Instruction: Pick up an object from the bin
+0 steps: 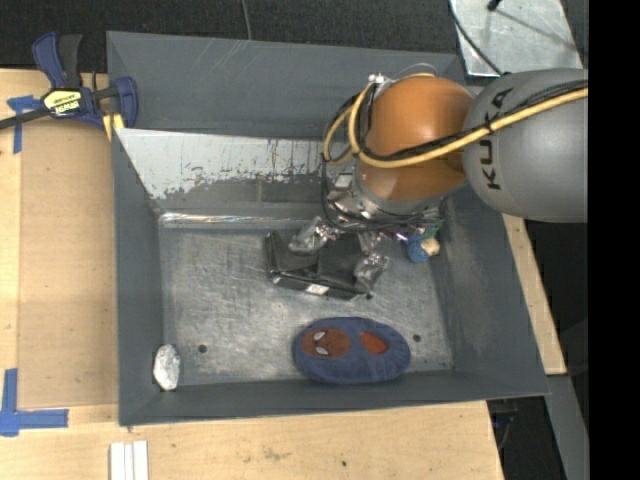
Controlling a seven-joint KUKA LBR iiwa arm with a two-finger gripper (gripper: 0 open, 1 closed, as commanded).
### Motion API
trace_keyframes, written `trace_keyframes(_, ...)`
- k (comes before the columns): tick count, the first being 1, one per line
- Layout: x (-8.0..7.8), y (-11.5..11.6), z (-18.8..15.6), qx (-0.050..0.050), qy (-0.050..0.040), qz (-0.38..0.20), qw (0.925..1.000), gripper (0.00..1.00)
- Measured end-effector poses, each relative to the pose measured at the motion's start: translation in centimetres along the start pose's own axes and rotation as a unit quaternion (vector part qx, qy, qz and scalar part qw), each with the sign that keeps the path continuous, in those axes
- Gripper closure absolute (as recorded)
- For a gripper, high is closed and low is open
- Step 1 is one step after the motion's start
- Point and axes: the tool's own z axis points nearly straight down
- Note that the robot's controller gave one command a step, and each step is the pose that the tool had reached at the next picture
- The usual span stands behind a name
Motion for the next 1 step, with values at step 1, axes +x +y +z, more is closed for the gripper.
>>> trace_keyframes(1, 1.04, -2.55, -1.97, -0.003, -0.0004, 0.036, 0.9993, 0.0)
